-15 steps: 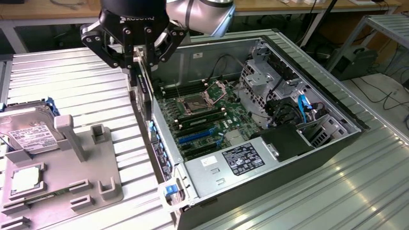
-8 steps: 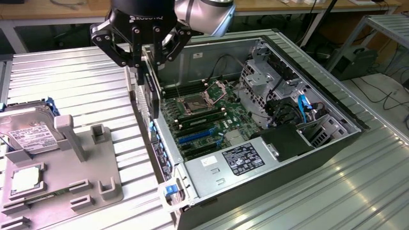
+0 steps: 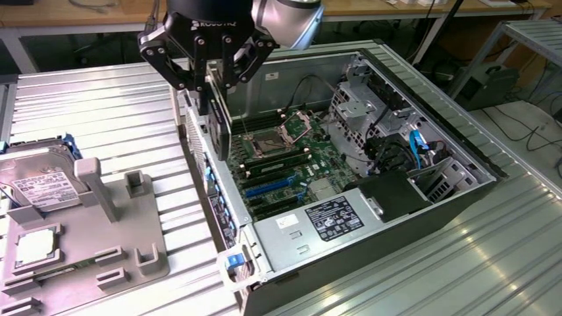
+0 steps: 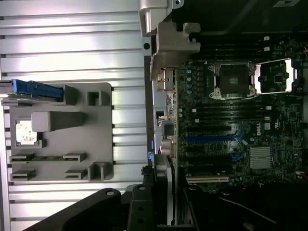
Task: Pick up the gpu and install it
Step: 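Pick up the gpu and move the gpu toward the slot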
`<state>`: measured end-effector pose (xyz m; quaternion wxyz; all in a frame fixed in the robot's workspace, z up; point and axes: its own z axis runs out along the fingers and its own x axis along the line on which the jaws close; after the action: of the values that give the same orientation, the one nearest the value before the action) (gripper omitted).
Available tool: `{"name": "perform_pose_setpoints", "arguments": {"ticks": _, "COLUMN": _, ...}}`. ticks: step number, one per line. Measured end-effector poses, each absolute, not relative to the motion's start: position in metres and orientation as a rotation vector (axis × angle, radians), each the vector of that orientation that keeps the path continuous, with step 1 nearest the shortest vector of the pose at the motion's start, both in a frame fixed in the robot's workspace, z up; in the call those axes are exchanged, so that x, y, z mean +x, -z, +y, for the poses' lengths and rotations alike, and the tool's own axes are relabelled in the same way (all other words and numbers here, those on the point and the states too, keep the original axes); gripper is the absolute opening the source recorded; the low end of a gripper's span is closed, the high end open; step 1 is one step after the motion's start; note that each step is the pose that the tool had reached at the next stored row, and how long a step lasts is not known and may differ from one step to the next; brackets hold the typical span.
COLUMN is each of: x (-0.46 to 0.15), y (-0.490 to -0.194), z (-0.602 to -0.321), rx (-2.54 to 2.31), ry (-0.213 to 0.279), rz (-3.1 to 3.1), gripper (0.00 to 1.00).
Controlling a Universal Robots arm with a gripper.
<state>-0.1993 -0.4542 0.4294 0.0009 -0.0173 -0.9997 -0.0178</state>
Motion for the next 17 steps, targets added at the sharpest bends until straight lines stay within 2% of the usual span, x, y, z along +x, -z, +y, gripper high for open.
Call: {"name": "perform_pose_setpoints", "arguments": {"ticks": 17, "x": -0.18, "y": -0.429, "z": -0.454, "rx": 0.032, "ry": 0.057, "rz": -3.138, "gripper": 0.28}}
